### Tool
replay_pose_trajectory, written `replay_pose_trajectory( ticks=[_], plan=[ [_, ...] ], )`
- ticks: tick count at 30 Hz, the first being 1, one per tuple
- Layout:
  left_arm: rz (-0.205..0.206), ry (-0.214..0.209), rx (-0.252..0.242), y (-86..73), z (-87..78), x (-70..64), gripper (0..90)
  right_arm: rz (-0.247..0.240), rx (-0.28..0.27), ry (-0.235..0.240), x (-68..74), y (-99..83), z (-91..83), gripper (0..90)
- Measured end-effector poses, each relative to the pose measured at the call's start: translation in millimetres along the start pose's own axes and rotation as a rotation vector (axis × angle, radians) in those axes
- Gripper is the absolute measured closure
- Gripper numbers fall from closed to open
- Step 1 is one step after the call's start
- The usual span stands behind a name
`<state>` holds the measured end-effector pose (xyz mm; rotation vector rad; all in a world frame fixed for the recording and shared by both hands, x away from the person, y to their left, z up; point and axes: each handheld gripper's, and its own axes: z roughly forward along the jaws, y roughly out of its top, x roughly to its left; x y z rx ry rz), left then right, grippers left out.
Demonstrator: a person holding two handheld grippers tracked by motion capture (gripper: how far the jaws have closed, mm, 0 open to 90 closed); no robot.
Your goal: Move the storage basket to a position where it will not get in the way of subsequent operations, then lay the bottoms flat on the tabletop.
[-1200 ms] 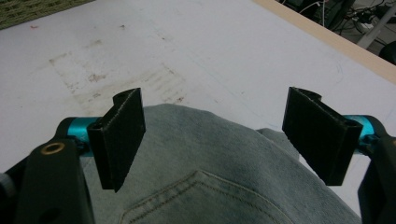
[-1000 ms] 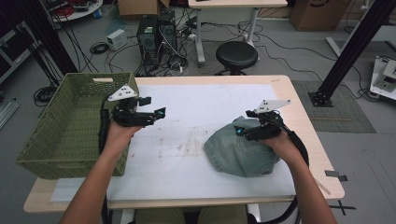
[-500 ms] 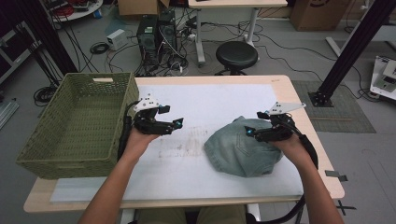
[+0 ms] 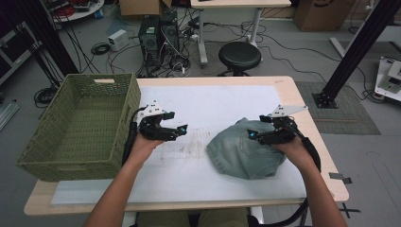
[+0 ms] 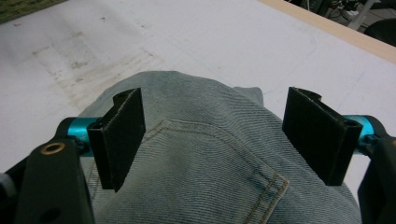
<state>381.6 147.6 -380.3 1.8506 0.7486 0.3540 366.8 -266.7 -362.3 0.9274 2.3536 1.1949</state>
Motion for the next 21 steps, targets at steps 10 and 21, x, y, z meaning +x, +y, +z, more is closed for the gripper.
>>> replay_pose_trajectory(
  ticks=[10,21],
  plan=[
    [-0.038,0.007,0.003,-5.9,-2.0,3.1,21.9,0.025,-0.008,-0.04,-3.9,-1.3,-4.8,22.1],
    [-0.059,0.005,0.043,-18.5,-3.1,4.1,21.9,-0.01,0.181,0.01,1.4,0.4,41.7,23.7]
  ],
)
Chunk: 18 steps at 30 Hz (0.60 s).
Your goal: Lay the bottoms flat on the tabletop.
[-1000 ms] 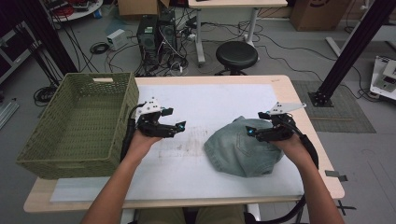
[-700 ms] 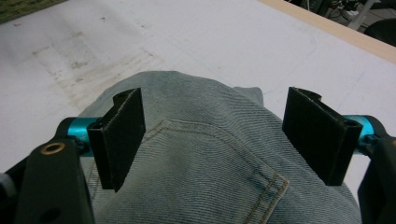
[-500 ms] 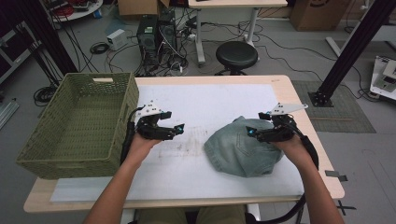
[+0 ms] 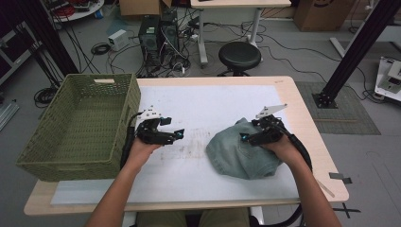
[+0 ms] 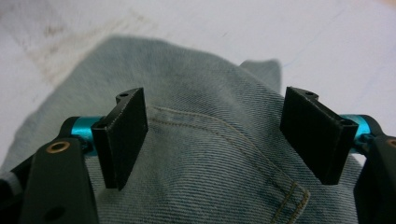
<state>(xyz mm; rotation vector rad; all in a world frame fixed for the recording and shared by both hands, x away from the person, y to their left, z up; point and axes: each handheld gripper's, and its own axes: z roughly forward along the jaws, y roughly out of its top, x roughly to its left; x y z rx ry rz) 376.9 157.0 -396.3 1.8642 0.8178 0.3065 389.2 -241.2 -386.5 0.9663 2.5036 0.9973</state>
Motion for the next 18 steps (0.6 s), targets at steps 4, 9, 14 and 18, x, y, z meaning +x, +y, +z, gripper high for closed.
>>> replay_pose_trajectory(
  ticks=[4,9,14,18],
  plan=[
    [-0.002,0.004,0.0,-2.8,-1.4,-1.3,21.9,-0.011,0.075,0.043,3.1,0.4,13.3,23.9],
    [-0.01,0.008,-0.005,-5.7,-3.0,-0.5,21.9,-0.06,0.105,0.095,9.8,2.5,19.0,54.4],
    [-0.018,0.013,-0.005,-7.7,-4.5,3.1,21.9,-0.141,0.07,0.112,20.9,7.6,19.0,83.2],
    [-0.027,0.033,-0.022,-8.4,-8.1,6.6,22.2,-0.152,-0.073,0.17,30.5,19.8,19.0,84.3]
  ],
)
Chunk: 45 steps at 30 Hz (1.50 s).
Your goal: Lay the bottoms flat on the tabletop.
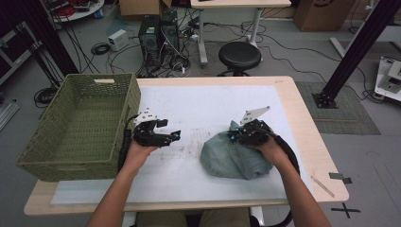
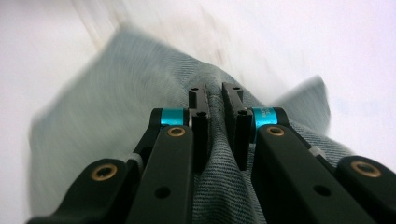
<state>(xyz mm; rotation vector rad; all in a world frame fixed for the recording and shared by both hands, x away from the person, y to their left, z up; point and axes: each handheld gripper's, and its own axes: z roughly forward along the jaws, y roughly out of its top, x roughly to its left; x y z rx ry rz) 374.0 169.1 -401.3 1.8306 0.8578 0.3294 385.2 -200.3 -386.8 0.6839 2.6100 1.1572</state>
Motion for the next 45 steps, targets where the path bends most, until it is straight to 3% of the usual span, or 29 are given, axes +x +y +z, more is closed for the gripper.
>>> replay_pose_trajectory(
  ticks=[3,6,10,15,22,24,26,27,28,32,35,37,40,42,45],
  plan=[
    [-0.005,0.01,-0.008,0.1,-4.1,3.1,22.5,-0.035,-0.148,0.05,9.5,16.3,2.9,84.2],
    [-0.012,0.014,-0.012,0.1,-6.5,6.6,22.7,-0.093,-0.185,0.13,24.2,28.1,7.0,84.1],
    [-0.017,0.009,-0.007,-0.3,-4.4,7.1,22.7,-0.172,-0.148,0.171,39.2,21.1,-2.3,83.9],
    [-0.008,-0.002,0.001,-0.3,1.1,2.2,22.7,-0.153,-0.106,0.178,37.5,-14.3,-24.3,83.8],
    [-0.005,-0.011,0.004,0.4,7.8,-2.8,22.7,-0.135,-0.004,0.114,33.0,-53.7,-39.1,83.7],
    [-0.007,-0.008,0.004,0.4,7.5,-1.9,22.7,-0.114,-0.017,0.112,29.2,-58.9,-45.3,81.9],
    [-0.008,-0.009,0.006,0.1,7.3,-0.7,22.7,-0.066,-0.046,0.117,26.0,-60.1,-51.2,66.7],
    [-0.01,-0.008,0.005,-0.1,7.4,-0.6,22.8,-0.03,-0.084,0.108,23.9,-59.2,-54.8,57.0],
    [-0.011,-0.007,0.007,-0.3,7.5,-0.4,22.7,0.004,-0.123,0.093,21.5,-57.6,-59.4,53.8],
    [-0.009,-0.013,0.008,-0.4,7.9,-0.8,22.7,0.068,-0.237,-0.045,9.8,-52.9,-82.6,42.4],
    [-0.011,-0.013,0.009,-0.8,8.0,-0.7,22.7,0.141,-0.222,-0.175,-2.2,-56.0,-94.0,31.9],
    [-0.012,-0.012,0.009,-1.2,7.7,-0.1,22.7,0.181,-0.168,-0.233,-9.3,-61.4,-96.6,25.4],
    [-0.016,-0.011,0.012,-1.9,8.4,0.5,22.7,0.239,-0.071,-0.196,-17.6,-75.0,-90.8,20.6],
    [-0.016,-0.01,0.016,-2.2,9.1,0.1,22.7,0.293,-0.041,-0.137,-22.5,-83.5,-84.1,19.8],
    [-0.013,-0.009,0.018,-2.4,9.5,-0.5,22.7,0.325,-0.008,-0.047,-26.9,-92.0,-73.7,19.9]
  ],
)
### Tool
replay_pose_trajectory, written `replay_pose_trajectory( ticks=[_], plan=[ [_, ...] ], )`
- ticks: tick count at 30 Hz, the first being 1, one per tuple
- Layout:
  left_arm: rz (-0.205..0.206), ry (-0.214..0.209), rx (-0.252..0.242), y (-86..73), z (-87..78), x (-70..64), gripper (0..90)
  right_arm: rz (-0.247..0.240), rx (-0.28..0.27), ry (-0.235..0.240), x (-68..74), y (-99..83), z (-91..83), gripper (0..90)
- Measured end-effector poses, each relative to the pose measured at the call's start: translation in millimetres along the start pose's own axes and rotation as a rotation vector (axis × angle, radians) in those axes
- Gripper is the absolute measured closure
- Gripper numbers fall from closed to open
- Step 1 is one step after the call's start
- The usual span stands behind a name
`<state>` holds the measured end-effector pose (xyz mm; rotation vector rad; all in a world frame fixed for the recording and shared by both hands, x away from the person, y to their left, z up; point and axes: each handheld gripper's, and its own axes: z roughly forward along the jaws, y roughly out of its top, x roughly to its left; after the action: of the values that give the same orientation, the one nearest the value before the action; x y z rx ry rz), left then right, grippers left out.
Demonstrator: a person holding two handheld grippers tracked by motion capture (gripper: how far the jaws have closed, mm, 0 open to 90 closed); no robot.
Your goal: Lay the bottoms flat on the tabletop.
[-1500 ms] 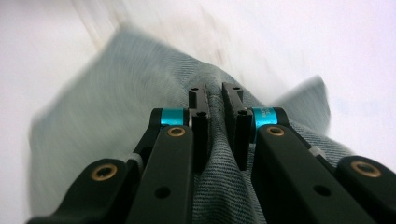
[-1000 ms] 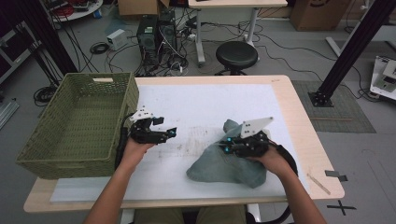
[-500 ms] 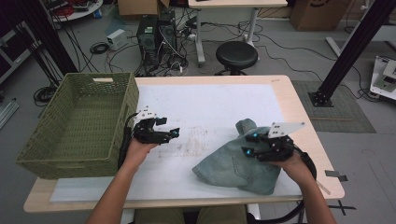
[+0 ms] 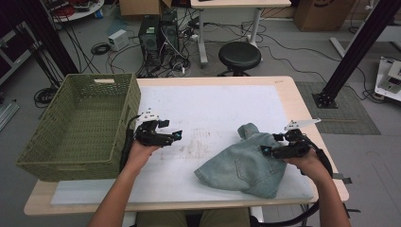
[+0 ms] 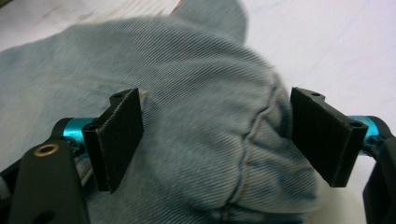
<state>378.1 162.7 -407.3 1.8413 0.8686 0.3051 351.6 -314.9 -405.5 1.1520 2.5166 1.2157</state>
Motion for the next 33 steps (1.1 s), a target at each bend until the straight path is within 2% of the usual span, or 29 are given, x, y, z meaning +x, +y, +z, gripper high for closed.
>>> replay_pose_trajectory(
  ticks=[3,5,7,9,14,17,18,20,22,26,29,31,33],
  plan=[
    [-0.005,-0.001,0.0,-0.5,0.6,0.0,22.8,-0.005,0.014,0.027,-1.7,-2.1,9.7,21.1],
    [-0.003,0.0,0.006,-1.0,1.8,-0.2,22.8,0.0,0.008,0.05,-2.1,-1.5,15.5,28.6],
    [-0.004,-0.003,0.009,-1.5,3.2,-0.9,22.8,-0.004,-0.001,0.081,-1.8,-0.7,21.3,41.0],
    [-0.004,-0.006,0.011,-1.9,4.4,-1.3,23.0,-0.031,-0.023,0.1,1.3,2.0,24.7,52.7],
    [-0.007,-0.003,0.004,-2.1,4.8,0.7,23.1,-0.11,-0.136,0.099,18.9,17.2,38.7,64.6],
    [-0.012,0.01,-0.006,-1.7,2.3,2.6,23.1,-0.117,-0.235,0.112,28.9,31.6,48.8,69.4],
    [-0.015,0.012,-0.01,-1.5,1.0,3.4,23.1,-0.107,-0.28,0.131,31.3,36.0,52.3,72.8],
    [-0.02,0.02,-0.018,-1.1,-1.9,5.4,23.1,-0.091,-0.348,0.177,34.8,45.9,60.6,74.1],
    [-0.02,0.028,-0.026,-1.0,-5.1,7.7,23.1,-0.091,-0.387,0.203,39.6,55.7,70.4,74.2],
    [-0.024,0.042,-0.033,-1.7,-11.9,11.9,23.1,-0.14,-0.448,0.211,52.7,72.3,88.9,74.5],
    [-0.028,0.049,-0.038,-1.8,-16.1,13.7,23.1,-0.186,-0.509,0.212,57.0,76.9,96.4,74.3],
    [-0.031,0.053,-0.042,-1.6,-17.8,14.7,23.1,-0.188,-0.501,0.207,55.2,75.3,95.4,74.0],
    [-0.029,0.05,-0.042,-1.6,-17.9,14.4,23.1,-0.211,-0.48,0.185,50.5,71.7,90.6,73.4]
  ],
)
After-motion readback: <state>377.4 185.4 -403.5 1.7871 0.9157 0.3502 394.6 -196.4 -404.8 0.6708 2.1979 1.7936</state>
